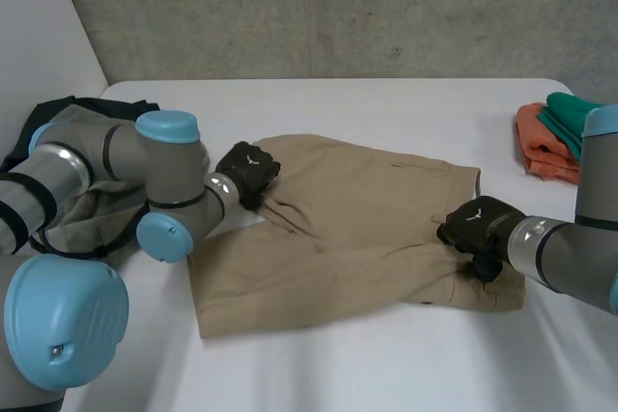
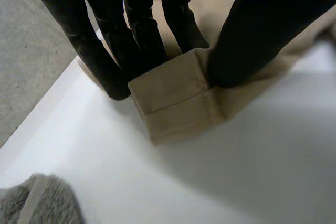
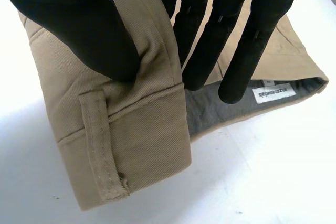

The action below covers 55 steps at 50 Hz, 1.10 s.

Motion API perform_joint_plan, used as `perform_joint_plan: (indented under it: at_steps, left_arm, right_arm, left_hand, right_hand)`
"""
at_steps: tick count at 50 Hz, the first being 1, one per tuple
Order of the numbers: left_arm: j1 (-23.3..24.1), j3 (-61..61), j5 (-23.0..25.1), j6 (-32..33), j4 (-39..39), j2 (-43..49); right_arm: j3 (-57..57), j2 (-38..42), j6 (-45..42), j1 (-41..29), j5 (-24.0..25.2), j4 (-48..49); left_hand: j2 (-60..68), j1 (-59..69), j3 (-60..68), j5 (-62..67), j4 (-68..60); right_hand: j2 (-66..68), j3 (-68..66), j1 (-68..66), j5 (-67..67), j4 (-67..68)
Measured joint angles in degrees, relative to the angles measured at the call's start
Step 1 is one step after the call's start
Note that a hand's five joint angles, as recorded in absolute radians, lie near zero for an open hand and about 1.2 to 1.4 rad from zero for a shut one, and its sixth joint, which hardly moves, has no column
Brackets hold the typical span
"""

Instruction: Fold the laundry.

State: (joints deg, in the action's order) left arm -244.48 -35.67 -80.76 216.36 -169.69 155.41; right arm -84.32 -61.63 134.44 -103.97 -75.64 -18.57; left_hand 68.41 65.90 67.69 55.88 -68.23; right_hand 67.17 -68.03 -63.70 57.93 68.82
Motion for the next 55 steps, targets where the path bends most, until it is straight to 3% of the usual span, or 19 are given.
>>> perform_joint_plan:
  at_steps: [9, 19, 36, 38, 40, 41, 42, 43, 50, 55]
  left_arm:
    - [-0.34, -8.30, -7.05, 2.54, -3.73, -5.08]
    - [-1.96, -17.89, -10.93, 4.62, -12.10, -10.34]
    - [0.36, -16.58, -20.68, 10.69, -5.90, -11.76]
    - [0.75, -16.42, -21.61, 10.79, -5.73, -12.34]
    - [1.54, -16.57, -22.66, 10.66, -5.46, -13.53]
    - [2.01, -16.90, -22.98, 10.41, -5.35, -14.33]
    - [2.31, -17.20, -23.10, 10.17, -5.29, -14.92]
    - [2.73, -17.78, -23.22, 9.72, -5.16, -15.88]
    - [5.16, -25.51, -23.18, 3.48, -2.65, -24.62]
    - [7.12, -36.81, -21.64, -5.75, 2.45, -33.63]
  right_arm:
    - [0.04, -0.04, -0.04, 0.19, 0.04, 0.17]
    - [0.02, 0.19, -0.22, -0.02, -0.03, 0.16]
    - [0.03, -0.09, -0.21, 0.04, -0.67, 0.01]
    - [-0.02, -0.19, -0.19, 0.03, -0.79, -0.05]
    - [-0.13, -0.46, -0.11, -0.01, -0.90, -0.14]
    - [-0.21, -0.63, -0.05, -0.06, -0.91, -0.15]
    - [-0.29, -0.79, 0.01, -0.11, -0.89, -0.15]
    - [-0.40, -0.99, 0.12, -0.20, -0.87, -0.13]
    - [-0.99, -2.76, 1.59, -0.98, -0.43, 0.19]
    - [-1.04, -3.96, 3.32, -1.28, -0.10, 0.70]
  left_hand:
    - [0.07, -0.02, 0.19, 0.00, -0.11]
    - [0.18, 0.00, 0.27, 0.00, -0.22]
    - [0.17, -0.01, 0.27, 0.00, -0.22]
    - [-3.54, -2.02, -3.05, -1.59, 2.89]
    - [-26.02, -25.41, -25.12, -22.47, 24.93]
    - [-26.02, -25.41, -25.12, -22.47, 24.93]
    - [-41.26, -41.42, -39.41, -38.00, 40.41]
    - [-46.28, -46.44, -44.78, -43.44, 45.93]
    - [-51.93, -49.70, -51.24, -50.06, 52.11]
    - [-49.71, -47.05, -49.08, -47.34, 49.62]
  right_hand:
    - [0.00, 0.00, 0.00, 0.00, 0.00]
    - [0.00, 0.00, 0.00, 0.00, 0.00]
    - [0.00, 0.00, 0.00, 0.00, 0.00]
    - [0.00, 0.00, 0.00, 0.00, 0.00]
    - [0.00, 0.00, 0.00, 0.00, 0.00]
    - [0.00, 0.00, 0.00, 0.00, -0.01]
    - [0.00, 0.00, 0.00, 0.00, 0.00]
    - [0.00, 0.00, 0.00, 0.00, -0.01]
    - [0.00, 0.00, 0.00, 0.15, 0.00]
    - [0.00, 0.00, 0.00, 0.22, 0.00]
